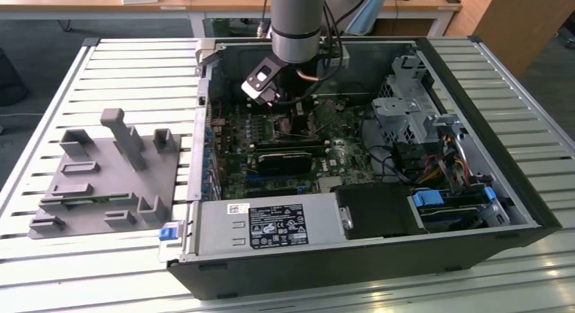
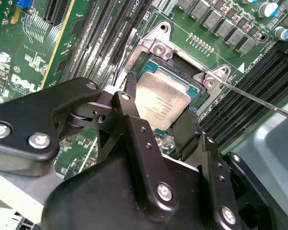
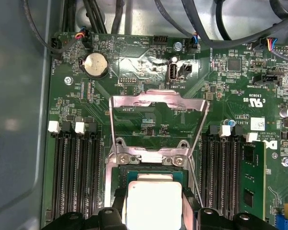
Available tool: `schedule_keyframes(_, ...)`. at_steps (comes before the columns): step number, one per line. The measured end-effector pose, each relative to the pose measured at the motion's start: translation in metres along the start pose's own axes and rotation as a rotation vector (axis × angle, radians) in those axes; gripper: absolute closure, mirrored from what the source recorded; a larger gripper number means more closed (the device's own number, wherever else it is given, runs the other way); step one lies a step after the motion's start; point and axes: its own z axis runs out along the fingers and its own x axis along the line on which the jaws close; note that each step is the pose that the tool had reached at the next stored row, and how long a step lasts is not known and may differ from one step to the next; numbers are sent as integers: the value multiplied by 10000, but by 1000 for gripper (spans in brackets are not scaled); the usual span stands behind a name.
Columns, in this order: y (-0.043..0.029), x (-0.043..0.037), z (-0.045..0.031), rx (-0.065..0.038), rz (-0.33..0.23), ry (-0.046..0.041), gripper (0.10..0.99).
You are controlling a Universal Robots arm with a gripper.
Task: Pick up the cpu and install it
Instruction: 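Place the cpu into insertion slot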
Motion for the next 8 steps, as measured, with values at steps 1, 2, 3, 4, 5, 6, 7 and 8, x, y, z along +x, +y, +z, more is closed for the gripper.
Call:
schedule_keyframes(1,0,0,3,0,0,0,545)
schedule_keyframes(2,0,0,7,0,0,1,545)
schedule_keyframes(3,0,0,11,0,2,1,545)
schedule_keyframes(4,-1,1,16,0,3,1,545)
schedule_keyframes(5,-1,0,21,0,3,0,545)
schedule_keyframes(6,-1,0,23,1,4,-1,545)
schedule_keyframes(7,-2,0,23,2,4,-2,545)
schedule_keyframes(8,-1,0,23,2,4,-3,545)
